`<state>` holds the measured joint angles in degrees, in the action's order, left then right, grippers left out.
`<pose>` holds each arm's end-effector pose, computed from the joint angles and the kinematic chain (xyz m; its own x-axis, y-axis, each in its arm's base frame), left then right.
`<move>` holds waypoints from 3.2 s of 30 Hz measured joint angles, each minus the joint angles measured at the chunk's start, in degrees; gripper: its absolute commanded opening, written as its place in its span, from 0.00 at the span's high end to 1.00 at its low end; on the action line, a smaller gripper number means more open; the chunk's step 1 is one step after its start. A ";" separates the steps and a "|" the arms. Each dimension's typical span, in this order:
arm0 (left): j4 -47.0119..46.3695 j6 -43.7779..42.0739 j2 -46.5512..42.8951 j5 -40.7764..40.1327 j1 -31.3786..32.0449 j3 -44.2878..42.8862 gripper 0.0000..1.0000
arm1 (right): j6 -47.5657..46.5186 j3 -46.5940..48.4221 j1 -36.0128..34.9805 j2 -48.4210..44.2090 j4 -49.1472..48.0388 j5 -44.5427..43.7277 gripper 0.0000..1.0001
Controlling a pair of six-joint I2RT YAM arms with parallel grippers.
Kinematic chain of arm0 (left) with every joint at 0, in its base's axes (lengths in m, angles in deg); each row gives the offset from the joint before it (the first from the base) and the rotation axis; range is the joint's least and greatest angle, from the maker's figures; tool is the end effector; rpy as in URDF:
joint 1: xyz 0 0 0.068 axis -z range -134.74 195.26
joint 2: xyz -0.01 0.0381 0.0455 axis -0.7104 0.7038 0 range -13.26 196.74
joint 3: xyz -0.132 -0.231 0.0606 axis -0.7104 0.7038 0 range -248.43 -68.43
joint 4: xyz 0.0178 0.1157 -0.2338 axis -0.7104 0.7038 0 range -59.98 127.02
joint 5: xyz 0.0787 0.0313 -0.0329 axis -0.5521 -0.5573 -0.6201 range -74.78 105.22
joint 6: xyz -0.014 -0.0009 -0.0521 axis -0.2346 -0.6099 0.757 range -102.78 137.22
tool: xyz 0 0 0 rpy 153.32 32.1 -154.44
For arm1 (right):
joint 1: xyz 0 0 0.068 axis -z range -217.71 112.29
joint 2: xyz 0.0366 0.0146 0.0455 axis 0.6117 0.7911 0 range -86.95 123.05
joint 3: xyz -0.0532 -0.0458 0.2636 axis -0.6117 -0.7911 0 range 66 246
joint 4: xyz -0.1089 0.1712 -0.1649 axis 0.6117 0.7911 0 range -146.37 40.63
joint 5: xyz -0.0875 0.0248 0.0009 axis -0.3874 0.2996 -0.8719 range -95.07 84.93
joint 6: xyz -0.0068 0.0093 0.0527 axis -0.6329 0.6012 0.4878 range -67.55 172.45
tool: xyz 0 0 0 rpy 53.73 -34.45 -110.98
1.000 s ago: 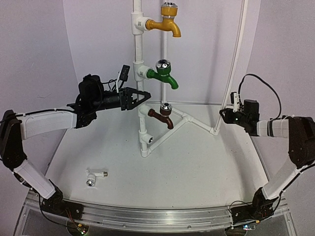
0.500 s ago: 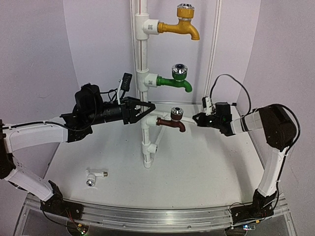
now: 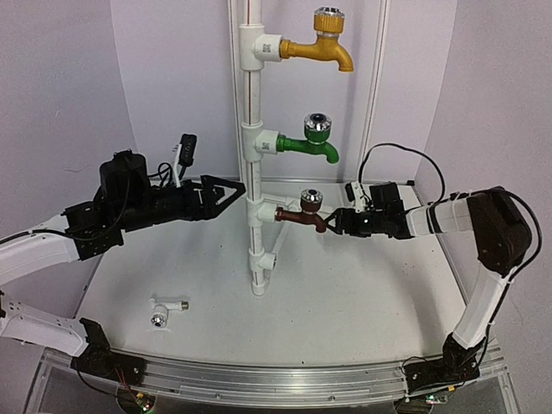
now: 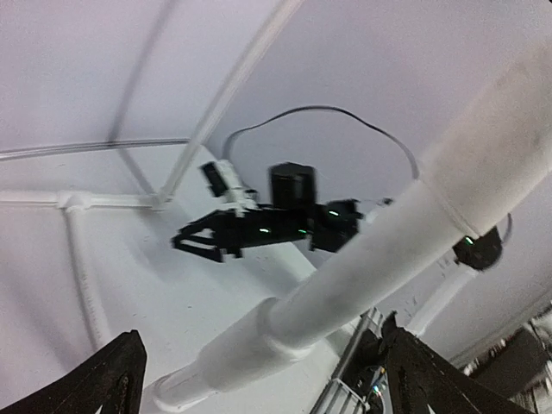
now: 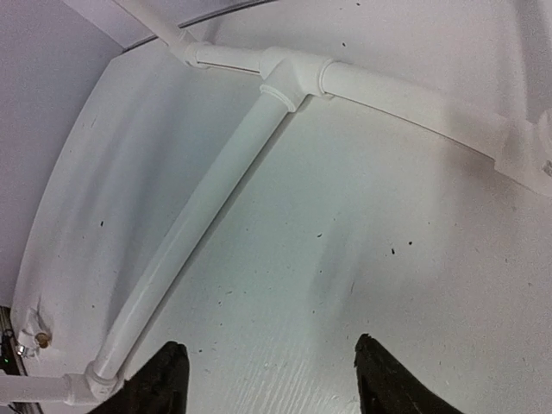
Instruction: Install the water faucets
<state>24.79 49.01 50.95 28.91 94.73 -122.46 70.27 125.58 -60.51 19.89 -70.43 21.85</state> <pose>0.1659 -0.2069 0.3575 -0.5174 -0.1826 -0.8360 0.7283 0.4191 -0.5422 0.3582 0.1682 0.1691 -0.6933 0.0045 -0.7206 -0.5069 0.7077 0.4921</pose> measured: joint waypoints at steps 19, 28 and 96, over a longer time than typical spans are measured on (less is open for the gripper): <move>47.59 39.45 10.70 -29.67 -2.68 12.14 0.08 | 0.72 -16.22 -0.12 -16.77 9.61 -3.22 0.18; 53.04 51.51 21.91 -33.84 5.57 11.17 0.21 | 0.71 -16.64 -0.12 -19.54 10.25 -3.03 0.17; -5.15 15.79 4.15 19.57 17.37 11.25 1.00 | 0.54 -28.75 -5.62 -53.55 16.38 14.32 0.09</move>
<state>19.65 64.80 55.09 48.49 112.09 -111.21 70.81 96.83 -66.12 -33.66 -54.05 36.17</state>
